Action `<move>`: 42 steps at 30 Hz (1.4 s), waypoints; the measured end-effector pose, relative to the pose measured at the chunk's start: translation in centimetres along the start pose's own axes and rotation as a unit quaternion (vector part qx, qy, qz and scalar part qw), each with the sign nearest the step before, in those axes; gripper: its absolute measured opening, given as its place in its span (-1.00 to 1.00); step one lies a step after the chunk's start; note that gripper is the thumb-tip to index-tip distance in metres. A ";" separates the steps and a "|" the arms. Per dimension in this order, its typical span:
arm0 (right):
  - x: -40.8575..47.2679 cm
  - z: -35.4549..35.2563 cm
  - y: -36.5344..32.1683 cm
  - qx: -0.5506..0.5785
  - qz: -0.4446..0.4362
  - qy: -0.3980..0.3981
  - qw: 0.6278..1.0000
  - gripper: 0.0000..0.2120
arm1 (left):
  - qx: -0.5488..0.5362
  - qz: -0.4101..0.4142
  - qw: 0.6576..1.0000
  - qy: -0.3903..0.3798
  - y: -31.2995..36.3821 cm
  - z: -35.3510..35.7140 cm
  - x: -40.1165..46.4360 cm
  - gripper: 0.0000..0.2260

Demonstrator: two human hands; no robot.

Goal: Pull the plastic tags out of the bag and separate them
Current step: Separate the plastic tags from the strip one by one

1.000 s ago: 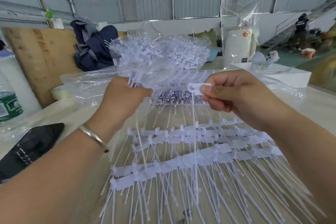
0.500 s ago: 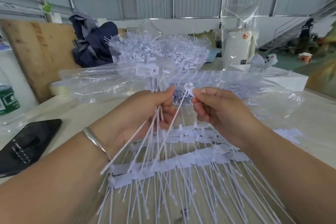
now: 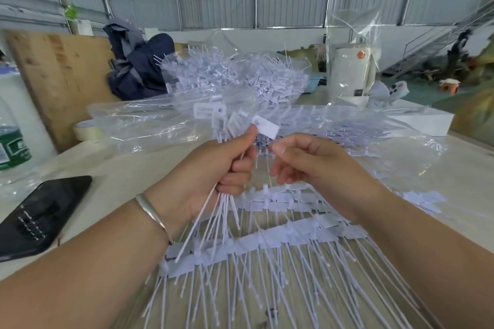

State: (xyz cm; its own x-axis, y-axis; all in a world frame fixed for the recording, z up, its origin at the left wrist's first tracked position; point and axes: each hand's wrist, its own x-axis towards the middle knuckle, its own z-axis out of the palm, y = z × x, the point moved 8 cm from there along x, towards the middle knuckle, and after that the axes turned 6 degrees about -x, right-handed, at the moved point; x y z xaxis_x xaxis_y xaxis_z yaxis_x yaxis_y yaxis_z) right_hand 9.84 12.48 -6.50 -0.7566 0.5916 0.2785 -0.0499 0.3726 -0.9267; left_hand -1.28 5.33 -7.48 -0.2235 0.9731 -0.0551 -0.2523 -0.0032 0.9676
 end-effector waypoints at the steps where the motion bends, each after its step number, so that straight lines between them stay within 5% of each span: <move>1: -0.1 0.5 0.3 0.004 0.017 -0.026 1.000 -0.57 | -0.018 0.001 1.000 0.008 0.1 -0.3 0.1 -0.66; 6: -0.9 2.9 1.5 0.082 0.104 -0.121 0.984 -0.31 | -0.204 -0.007 0.978 0.038 -0.1 -1.2 0.3 -0.61; 9: -1.5 4.7 1.2 0.161 0.121 -0.188 0.961 -0.33 | -0.255 0.021 0.965 0.063 -0.3 -1.2 0.3 -0.56; 13: -2.3 6.3 0.4 0.170 0.103 -0.275 0.941 -0.47 | -0.212 0.065 0.971 0.092 -0.8 -0.8 0.1 -0.58; 16: -2.5 6.1 0.1 0.179 0.102 -0.284 0.936 -0.48 | -0.076 0.145 0.974 0.158 0.1 -1.5 -0.2 -0.56; 22: -2.6 6.3 -0.2 0.099 0.066 -0.283 0.952 -0.57 | 0.065 0.283 0.912 0.291 2.0 -2.5 -2.5 -0.59; 29: -2.2 6.7 -0.7 -0.051 0.019 -0.226 0.973 -0.84 | 0.068 0.336 0.887 0.310 2.9 -2.5 -3.3 -0.74; 34: -1.9 6.9 -0.1 -0.034 0.011 -0.177 0.984 -0.74 | 0.073 0.280 0.929 0.231 2.6 -2.2 -2.2 -0.74; 38: -1.5 5.6 0.2 0.099 0.053 -0.109 0.988 -0.75 | 0.097 0.194 0.960 0.178 2.0 -3.2 -0.5 -0.51; 42: -1.3 4.5 -0.1 0.027 0.035 -0.047 0.998 -0.74 | 0.128 0.212 0.917 0.313 4.2 -8.3 0.8 -0.70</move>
State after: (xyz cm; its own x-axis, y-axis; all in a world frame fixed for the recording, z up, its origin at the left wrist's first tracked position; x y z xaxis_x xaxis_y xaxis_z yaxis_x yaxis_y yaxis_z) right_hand 7.87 8.45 -7.94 -0.8172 0.5442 0.1901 -0.0277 0.2924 -0.9559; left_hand -10.28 4.15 -5.52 -0.7679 0.5729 0.2867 0.1935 -0.2192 0.9563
